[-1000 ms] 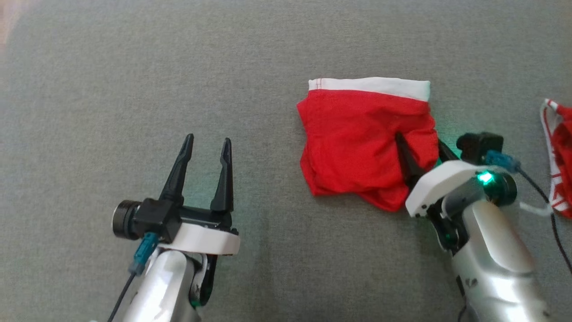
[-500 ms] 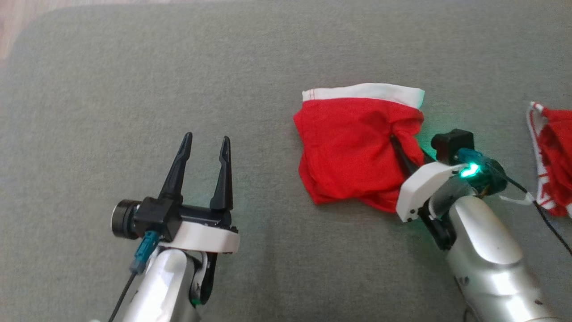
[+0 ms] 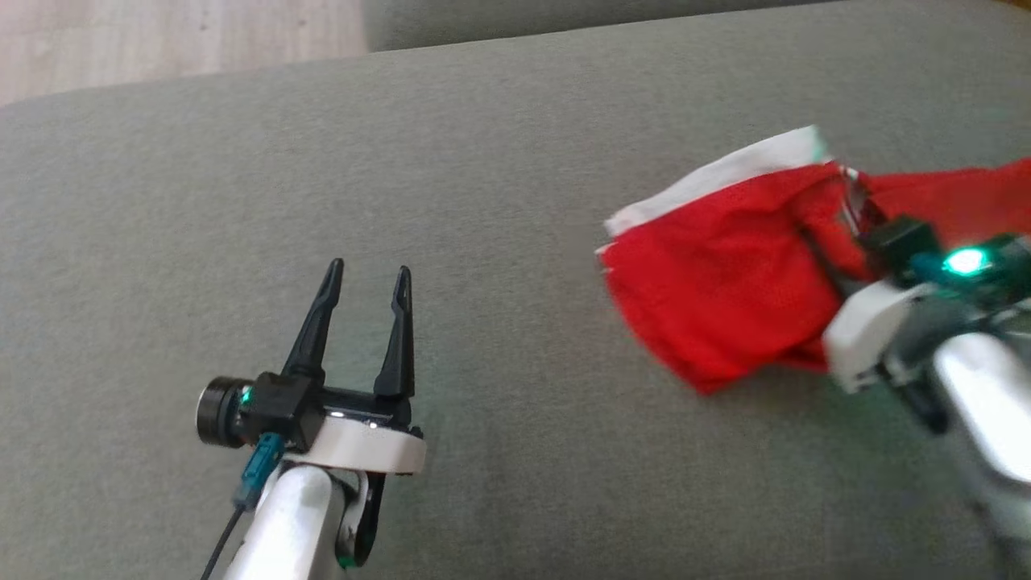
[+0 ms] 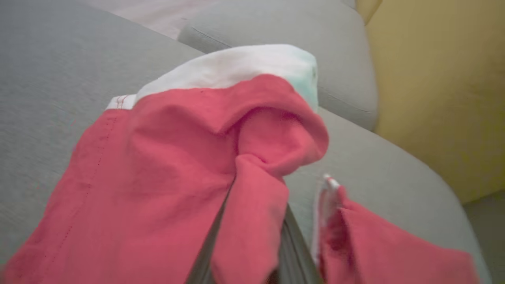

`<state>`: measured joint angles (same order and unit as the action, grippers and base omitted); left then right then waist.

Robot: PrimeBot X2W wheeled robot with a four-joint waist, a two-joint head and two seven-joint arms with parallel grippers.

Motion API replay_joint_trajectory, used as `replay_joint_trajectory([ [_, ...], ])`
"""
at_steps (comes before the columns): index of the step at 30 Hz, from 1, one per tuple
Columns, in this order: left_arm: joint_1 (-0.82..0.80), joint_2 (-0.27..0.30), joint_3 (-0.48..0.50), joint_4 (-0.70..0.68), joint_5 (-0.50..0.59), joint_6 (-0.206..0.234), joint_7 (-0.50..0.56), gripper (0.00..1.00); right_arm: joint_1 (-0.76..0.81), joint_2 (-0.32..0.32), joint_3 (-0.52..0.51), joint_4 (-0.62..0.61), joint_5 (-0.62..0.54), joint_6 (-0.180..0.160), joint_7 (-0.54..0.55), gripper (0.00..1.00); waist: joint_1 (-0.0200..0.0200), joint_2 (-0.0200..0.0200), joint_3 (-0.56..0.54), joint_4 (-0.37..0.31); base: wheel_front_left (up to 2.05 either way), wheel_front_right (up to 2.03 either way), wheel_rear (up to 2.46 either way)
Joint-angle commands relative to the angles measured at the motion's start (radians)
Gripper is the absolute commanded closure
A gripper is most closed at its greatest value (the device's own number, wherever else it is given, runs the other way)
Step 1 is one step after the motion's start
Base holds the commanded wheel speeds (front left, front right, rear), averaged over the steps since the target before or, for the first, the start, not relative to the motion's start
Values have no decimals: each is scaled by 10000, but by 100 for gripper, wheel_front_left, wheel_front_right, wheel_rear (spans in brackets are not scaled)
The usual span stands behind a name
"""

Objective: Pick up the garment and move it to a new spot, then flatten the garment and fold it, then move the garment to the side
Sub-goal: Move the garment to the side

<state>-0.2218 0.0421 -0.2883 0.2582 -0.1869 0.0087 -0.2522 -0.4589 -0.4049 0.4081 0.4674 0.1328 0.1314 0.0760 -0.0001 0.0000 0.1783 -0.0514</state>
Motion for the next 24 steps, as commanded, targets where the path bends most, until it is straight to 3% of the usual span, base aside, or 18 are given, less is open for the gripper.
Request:
replay_joint_trajectory([
  [1,-226,81,355,-325,109,-35,-95,0,-167,-821,117,-649,316,-7,225,100,1,0,115,-210,0,0,0],
  [6,-362,81,366,-351,188,-105,-95,0,-226,-2538,-64,-1468,1001,-7,773,100,1,0,426,-374,0,0,0],
  [13,-594,81,276,-323,283,-224,-95,0,-323,-3973,-677,-1091,1135,-7,1092,100,1,0,934,-321,0,0,0],
  [18,-827,81,274,-319,327,-273,-95,0,-351,-4518,-1260,-186,897,-7,950,100,1,0,1347,-117,0,0,0],
  [24,-1003,81,317,-301,367,-300,-95,0,-404,-4581,-1688,660,677,-7,822,100,1,0,1693,82,0,0,0],
])
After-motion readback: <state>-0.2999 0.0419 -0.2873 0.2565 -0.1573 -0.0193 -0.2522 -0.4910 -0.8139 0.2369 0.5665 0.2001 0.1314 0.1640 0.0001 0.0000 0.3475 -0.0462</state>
